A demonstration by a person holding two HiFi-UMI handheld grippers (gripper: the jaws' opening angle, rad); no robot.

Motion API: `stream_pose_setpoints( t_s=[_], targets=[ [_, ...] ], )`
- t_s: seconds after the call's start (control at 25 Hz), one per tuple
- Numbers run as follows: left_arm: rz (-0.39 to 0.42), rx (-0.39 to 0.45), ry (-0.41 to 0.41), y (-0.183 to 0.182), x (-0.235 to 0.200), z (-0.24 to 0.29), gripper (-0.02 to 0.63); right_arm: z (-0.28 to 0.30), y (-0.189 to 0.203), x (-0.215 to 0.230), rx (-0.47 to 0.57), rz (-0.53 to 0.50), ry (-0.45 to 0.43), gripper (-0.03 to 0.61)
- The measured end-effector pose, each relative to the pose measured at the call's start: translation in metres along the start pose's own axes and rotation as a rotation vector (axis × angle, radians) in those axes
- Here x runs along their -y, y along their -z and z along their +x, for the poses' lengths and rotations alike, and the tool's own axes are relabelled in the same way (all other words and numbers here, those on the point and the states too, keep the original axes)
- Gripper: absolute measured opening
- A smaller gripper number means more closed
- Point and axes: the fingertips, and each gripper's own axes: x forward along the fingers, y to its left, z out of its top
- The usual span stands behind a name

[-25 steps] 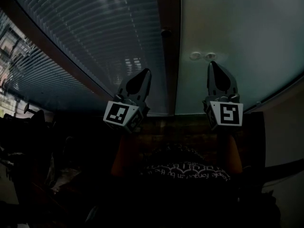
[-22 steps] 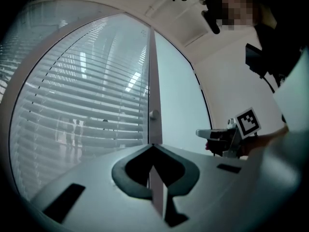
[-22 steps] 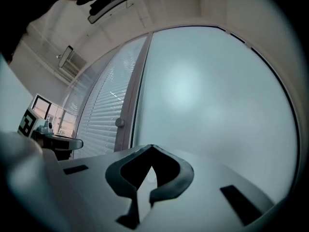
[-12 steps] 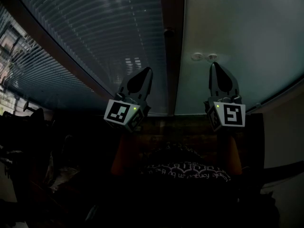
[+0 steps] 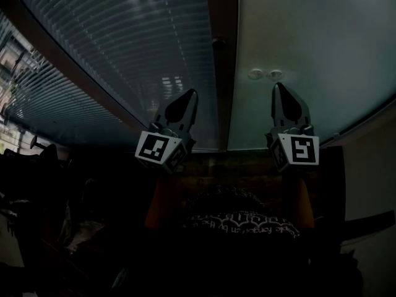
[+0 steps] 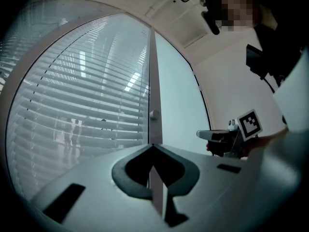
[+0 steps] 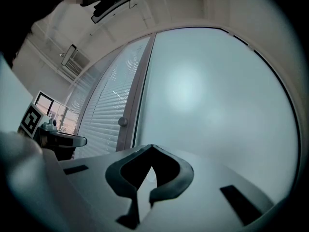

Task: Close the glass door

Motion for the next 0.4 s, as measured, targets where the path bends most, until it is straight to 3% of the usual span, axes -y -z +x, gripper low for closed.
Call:
stream_pose_setpoints(
  t_s=[0.4],
  targets=[
    [0.000,0.004,0.000,0.0026,-0.0066,-0.0033,0.002,0.0027,0.0030,-0.0010,-0.005,-0.002,0.007,0.003]
  ],
)
